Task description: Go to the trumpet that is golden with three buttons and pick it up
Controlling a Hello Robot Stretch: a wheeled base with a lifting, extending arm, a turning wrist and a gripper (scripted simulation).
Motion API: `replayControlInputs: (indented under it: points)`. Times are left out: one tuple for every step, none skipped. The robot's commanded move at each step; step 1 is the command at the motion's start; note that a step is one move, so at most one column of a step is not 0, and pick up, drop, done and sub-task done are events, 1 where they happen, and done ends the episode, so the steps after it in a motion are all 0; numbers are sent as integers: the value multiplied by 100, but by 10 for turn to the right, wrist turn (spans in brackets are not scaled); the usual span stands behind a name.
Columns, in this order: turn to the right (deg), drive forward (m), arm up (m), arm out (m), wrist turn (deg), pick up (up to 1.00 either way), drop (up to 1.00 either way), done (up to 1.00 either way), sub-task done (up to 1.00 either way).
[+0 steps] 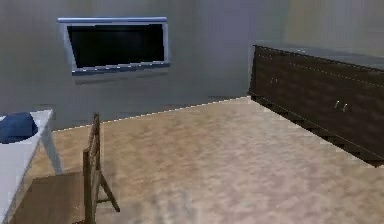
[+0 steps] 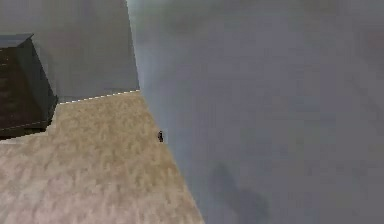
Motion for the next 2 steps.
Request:
replayControlInputs:
  points:
    - [0,75,0,0,0,0,0,0,0]
    - [-180,0,0,0,0,0,0,0,0]
